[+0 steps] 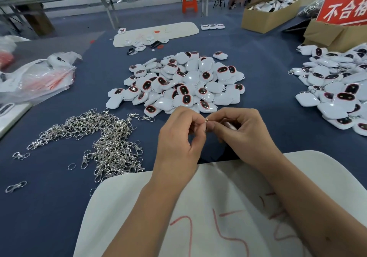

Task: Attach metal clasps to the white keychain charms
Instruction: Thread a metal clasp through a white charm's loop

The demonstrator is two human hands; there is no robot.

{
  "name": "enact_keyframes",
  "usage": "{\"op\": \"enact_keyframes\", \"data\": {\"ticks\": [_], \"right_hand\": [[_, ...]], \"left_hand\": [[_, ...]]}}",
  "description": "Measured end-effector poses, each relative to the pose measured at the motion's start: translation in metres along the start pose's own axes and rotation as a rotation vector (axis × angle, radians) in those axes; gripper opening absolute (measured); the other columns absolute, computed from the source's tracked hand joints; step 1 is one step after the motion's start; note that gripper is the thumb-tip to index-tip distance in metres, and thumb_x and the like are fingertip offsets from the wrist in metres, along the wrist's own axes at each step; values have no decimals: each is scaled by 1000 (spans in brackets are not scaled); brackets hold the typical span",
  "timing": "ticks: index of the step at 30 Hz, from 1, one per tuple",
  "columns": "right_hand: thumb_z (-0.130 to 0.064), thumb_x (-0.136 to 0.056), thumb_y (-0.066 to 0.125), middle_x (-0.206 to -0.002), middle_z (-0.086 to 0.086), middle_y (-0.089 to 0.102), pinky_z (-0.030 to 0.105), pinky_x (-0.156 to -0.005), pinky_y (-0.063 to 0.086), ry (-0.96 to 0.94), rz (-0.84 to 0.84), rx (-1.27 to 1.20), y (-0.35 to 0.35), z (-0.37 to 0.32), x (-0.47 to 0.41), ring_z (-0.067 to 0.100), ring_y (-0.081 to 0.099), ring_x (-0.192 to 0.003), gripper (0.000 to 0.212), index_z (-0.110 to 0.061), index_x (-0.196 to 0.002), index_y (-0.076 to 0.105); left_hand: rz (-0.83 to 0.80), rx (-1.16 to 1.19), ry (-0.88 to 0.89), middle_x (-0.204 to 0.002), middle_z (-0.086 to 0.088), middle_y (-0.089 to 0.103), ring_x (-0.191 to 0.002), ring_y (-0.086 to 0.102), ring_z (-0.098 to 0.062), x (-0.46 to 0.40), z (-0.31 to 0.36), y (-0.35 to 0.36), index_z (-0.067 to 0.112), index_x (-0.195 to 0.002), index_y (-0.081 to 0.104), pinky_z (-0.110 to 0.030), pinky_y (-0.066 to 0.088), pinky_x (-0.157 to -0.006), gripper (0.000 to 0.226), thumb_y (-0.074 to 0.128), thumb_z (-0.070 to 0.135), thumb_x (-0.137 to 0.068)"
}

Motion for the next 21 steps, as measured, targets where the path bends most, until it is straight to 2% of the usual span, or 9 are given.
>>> {"op": "enact_keyframes", "data": {"ticks": [1,3,5,8,11,15,21], "right_hand": [[-6,-93,76,-72,-3,72,38,-58,43,-5,10,1,0,0,0,30,53,-60,11,-13,-87,80],[-2,-92,76,-75,-7,73,27,-63,46,-55,41,58,1,-3,2,10,61,-65,12,-12,-87,80],[3,-89,77,-78,-6,72,25,-67,50,-168,93,201,3,-9,4,13,66,-73,13,-10,-87,79],[6,-87,77,-78,-1,69,30,-63,50,-291,144,350,6,-13,6,17,64,-72,13,-7,-88,79],[6,-87,77,-80,0,67,32,-61,49,-330,161,434,8,-14,7,20,62,-70,12,-7,-89,78],[6,-90,74,-83,1,65,41,-63,51,-355,183,489,9,-15,6,22,61,-71,11,-5,-90,76],[2,-94,72,-83,0,65,29,-62,45,-352,197,453,12,-15,7,18,58,-71,9,-6,-91,75]], "left_hand": [[-1,3,3,-87,2,59,-81,57,-15,0,0,0,8,-85,63,-30,47,-71,14,65,-4,-91],[-6,-3,8,-87,1,59,-81,56,-15,0,0,0,8,-86,64,-26,46,-72,13,65,-4,-91],[-18,-15,14,-87,1,59,-81,56,-14,0,0,1,7,-86,64,-23,45,-72,13,66,-5,-90],[-21,-7,12,-86,1,59,-81,56,-14,1,-2,3,7,-87,64,-26,46,-71,11,66,-4,-89],[2,17,-26,-84,2,60,-80,58,-16,2,-4,3,10,-86,64,-32,48,-70,8,64,3,-89],[36,69,-109,-82,6,64,-77,62,-15,1,-8,4,15,-86,68,-25,51,-68,8,62,9,-88],[64,202,-238,-77,5,69,-72,66,-17,-1,-17,1,16,-89,74,-28,53,-68,11,66,8,-89]]}}
Point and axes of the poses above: each hand's wrist, its own x-axis away from the middle knuckle, its own y-axis out of the palm, z = x × y, the point moved 3 cm from there along -x, towards the middle knuckle
